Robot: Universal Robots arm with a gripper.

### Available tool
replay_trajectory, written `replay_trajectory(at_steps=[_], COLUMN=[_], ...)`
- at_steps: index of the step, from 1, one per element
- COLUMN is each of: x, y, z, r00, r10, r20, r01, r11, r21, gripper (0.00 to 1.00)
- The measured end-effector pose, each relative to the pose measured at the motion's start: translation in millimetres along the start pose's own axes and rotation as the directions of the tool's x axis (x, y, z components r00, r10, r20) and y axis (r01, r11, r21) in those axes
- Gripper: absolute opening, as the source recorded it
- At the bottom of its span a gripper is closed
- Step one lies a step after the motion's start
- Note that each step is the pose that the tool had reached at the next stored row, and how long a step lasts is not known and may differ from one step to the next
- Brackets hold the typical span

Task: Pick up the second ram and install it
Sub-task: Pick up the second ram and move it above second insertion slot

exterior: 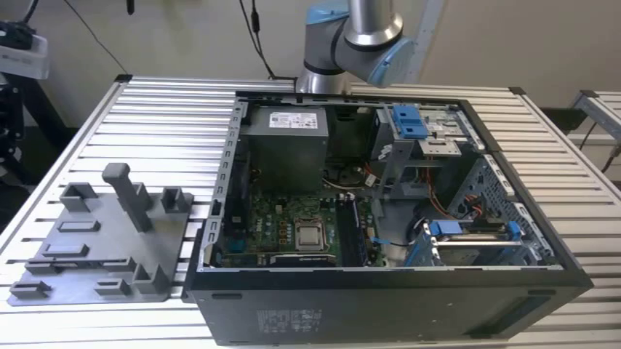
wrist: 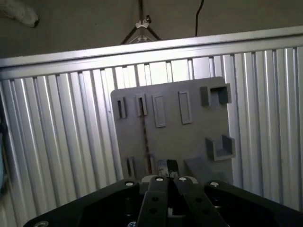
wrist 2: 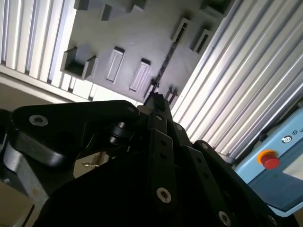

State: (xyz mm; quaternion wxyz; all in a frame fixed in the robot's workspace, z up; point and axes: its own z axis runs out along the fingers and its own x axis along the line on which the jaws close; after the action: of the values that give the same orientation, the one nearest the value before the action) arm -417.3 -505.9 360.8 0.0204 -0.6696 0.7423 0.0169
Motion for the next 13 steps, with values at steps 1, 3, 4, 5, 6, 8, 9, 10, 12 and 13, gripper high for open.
replay_trajectory(at_steps=[1, 3, 4, 5, 6, 8, 9, 10, 12, 13], x=[0.0, 0.1, 0.1, 0.1, 0.1, 0.1, 0.1, 0.1, 0.1, 0.1], y=[0.0, 0.0, 0.0, 0.0, -0.1, -0.1, -0.1, -0.1, -0.1, -0.1], z=[0.0, 0.1, 0.2, 0.3, 0.3, 0.2, 0.2, 0.2, 0.2, 0.2], r00=[0.9999, 0.9994, 0.999, 0.9987, 0.9986, 0.9986, 0.9986, 0.9986, 0.9986, 0.9986], r10=[-0.012, -0.036, -0.045, -0.051, -0.052, -0.053, -0.053, -0.053, -0.053, -0.053], r20=[0.0001, 0.0002, 0.0003, 0.0002, 0.0002, 0.0002, 0.0002, 0.0002, 0.0002, 0.0002], r01=[0.012, 0.036, 0.045, 0.051, 0.052, 0.053, 0.053, 0.053, 0.053, 0.053], r11=[0.9999, 0.9994, 0.999, 0.9987, 0.9986, 0.9986, 0.9986, 0.9986, 0.9986, 0.9986], r21=[-0.0003, -0.0015, -0.0019, -0.0022, -0.0023, -0.0024, -0.0024, -0.0024, -0.0024, -0.0024], gripper=[0.11, 0.11, 0.11, 0.11, 0.11, 0.11, 0.11, 0.11, 0.12, 0.18])
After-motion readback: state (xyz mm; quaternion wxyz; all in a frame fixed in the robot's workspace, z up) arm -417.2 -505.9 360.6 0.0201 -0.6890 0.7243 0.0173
